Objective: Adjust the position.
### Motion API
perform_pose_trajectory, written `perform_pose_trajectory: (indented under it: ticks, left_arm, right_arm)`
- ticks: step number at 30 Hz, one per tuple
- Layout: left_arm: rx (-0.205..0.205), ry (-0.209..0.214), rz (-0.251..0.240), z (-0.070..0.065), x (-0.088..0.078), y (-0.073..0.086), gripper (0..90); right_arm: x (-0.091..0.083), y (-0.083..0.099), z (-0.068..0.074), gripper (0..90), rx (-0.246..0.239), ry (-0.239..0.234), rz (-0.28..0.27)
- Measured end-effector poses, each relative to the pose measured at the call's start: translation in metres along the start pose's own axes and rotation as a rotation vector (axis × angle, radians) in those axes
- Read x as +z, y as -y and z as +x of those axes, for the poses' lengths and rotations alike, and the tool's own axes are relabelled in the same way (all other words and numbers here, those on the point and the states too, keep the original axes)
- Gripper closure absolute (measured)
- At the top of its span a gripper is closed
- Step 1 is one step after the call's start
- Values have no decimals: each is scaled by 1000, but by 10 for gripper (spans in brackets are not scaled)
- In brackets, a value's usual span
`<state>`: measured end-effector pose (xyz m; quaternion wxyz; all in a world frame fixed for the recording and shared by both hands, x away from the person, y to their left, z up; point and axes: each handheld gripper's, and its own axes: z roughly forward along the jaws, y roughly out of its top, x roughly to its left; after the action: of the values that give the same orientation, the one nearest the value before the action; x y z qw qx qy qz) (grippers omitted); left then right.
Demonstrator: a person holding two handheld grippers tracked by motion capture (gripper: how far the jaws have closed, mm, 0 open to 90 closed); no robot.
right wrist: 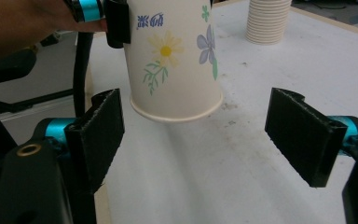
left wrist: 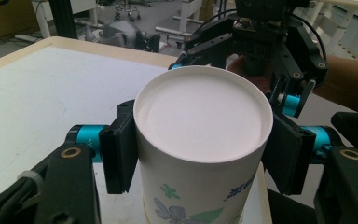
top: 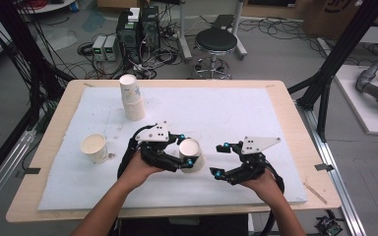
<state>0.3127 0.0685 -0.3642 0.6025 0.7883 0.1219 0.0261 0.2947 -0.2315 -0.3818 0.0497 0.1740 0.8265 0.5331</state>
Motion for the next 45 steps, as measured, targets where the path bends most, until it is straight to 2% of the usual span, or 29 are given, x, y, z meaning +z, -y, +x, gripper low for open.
perform_pose_trajectory:
  ticks: [2,6,18,25,27,29,32,37,40,41,42,44,45]
  left_arm:
    - [3,8,-3,0,0,0,355]
    - [10,38,-2,-2,3,-1,356]
    - [18,82,5,-5,8,-2,357]
    - [9,117,-4,-7,13,-1,357]
    - [-6,134,-18,-8,14,0,357]
    - [-7,143,-23,-8,16,1,359]
    - [-6,151,-25,-8,16,2,360]
    - [-13,154,-15,-9,16,2,363]
    - [1,151,2,-10,16,2,355]
    - [11,135,9,-11,15,2,335]
    - [-4,106,17,-12,14,1,191]
    - [-1,98,23,-11,12,1,167]
    - [-3,80,26,-11,9,0,165]
  right_arm:
    - [1,0,0,200,-3,-1,0]
    - [8,-3,2,200,-12,-35,15]
    - [24,-6,6,200,-33,-85,28]
    - [34,-7,9,202,-38,-128,34]
    - [36,-7,9,206,-39,-137,33]
    - [37,-6,8,229,-32,-148,33]
    - [37,-4,7,292,-15,-193,18]
    - [37,-4,7,337,-9,-207,28]
    - [37,-5,8,341,-15,-211,44]
    - [37,-5,8,342,-18,-213,52]
    - [37,-6,8,347,-31,-209,85]
    - [37,-7,8,349,-29,-211,89]
    - [35,-8,8,351,-42,-207,102]
